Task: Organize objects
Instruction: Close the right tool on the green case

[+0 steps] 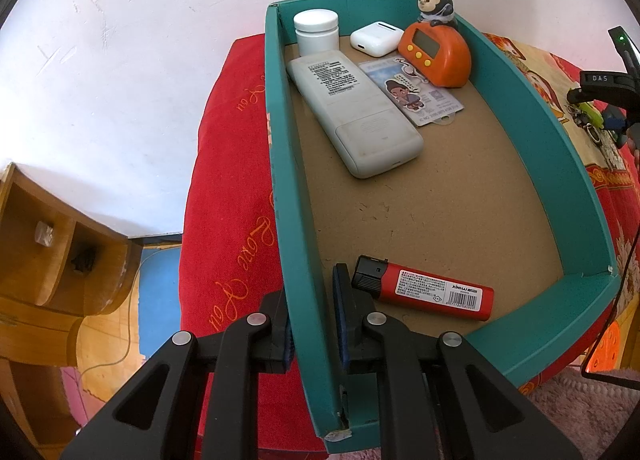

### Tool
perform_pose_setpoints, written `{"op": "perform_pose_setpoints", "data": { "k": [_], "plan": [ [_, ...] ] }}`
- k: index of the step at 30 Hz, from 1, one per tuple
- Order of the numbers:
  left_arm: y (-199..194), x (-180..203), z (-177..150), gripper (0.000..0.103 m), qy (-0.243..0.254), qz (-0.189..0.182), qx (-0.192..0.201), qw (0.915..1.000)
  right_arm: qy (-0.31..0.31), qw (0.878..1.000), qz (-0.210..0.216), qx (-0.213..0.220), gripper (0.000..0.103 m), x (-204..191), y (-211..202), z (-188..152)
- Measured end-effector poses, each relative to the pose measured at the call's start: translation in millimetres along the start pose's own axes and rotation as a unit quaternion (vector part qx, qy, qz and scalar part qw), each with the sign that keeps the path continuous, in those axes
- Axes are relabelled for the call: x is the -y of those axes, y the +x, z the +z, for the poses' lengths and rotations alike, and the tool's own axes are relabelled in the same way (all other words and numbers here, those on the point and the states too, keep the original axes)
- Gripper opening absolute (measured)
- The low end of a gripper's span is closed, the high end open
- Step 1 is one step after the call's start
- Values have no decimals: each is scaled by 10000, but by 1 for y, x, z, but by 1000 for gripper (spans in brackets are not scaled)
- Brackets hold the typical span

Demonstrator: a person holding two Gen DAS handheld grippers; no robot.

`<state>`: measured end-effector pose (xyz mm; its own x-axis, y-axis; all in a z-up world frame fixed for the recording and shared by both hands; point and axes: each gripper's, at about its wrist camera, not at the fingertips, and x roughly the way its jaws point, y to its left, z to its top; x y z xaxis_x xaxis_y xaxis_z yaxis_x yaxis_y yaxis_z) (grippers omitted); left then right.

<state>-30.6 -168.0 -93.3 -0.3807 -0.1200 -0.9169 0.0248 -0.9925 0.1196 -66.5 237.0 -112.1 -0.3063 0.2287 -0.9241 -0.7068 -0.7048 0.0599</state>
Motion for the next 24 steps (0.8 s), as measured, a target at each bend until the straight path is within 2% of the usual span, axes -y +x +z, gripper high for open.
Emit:
{"op": "perform_pose_setpoints", "data": {
  "k": [11, 15, 24],
  "plan": [
    [0, 0, 0, 15, -2, -3, 2, 10000, 62, 9999, -55, 82, 81, -1, 0, -3],
    [0, 0, -1, 15, 4, -3, 3, 10000, -9, 9997, -196, 117, 71, -2, -1, -5],
    [2, -1, 0, 15, 1, -14, 10, 10000, -132, 9997, -102, 162, 71, 1, -3, -10]
  ]
}}
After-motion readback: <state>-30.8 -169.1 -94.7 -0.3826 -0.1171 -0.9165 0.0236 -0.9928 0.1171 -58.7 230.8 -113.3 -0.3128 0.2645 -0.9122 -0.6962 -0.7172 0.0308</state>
